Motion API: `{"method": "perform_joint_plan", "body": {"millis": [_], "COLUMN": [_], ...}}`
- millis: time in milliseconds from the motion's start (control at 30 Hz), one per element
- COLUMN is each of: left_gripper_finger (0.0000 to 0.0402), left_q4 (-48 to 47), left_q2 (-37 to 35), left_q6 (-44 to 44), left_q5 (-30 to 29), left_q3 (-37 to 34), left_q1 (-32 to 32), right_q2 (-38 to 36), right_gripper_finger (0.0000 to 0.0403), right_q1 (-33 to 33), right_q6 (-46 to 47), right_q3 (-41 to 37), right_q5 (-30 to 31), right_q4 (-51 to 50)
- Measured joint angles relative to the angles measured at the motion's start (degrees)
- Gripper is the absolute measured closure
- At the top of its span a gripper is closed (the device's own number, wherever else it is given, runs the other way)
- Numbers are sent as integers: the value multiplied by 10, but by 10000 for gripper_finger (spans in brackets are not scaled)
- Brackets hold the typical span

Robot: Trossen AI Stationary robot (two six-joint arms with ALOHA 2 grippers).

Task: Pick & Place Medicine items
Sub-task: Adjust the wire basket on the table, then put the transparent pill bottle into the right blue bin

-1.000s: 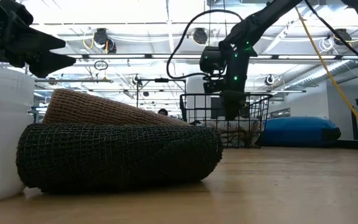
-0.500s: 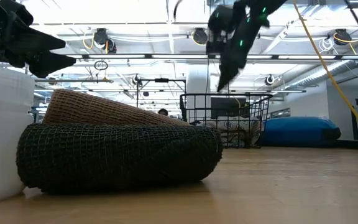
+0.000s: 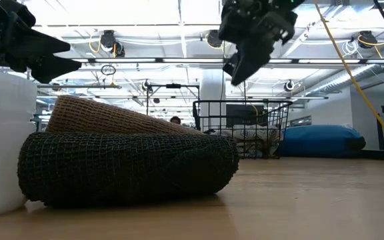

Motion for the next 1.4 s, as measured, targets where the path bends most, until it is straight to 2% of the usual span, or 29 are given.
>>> {"method": "perform_joint_plan", "body": {"millis": [233, 667, 1100, 1400], "left_gripper_finger": [50, 50, 50, 50], "left_q4": [0, 0, 0, 0], "left_q2": [0, 0, 0, 0], "left_q6": [0, 0, 0, 0], "left_q5": [0, 0, 0, 0], "left_q3": [0, 0, 0, 0], "left_q1": [0, 0, 0, 0], "right_q2": [-1, -2, -6, -54], "right_gripper_finger": [403, 403, 403, 403], "right_q1": [9, 8, 5, 5], "right_q6": [48, 58, 54, 62], "right_q3": [-64, -95, -95, -95], "right_q5": [111, 236, 216, 216], "right_q4": [68, 91, 89, 86]}}
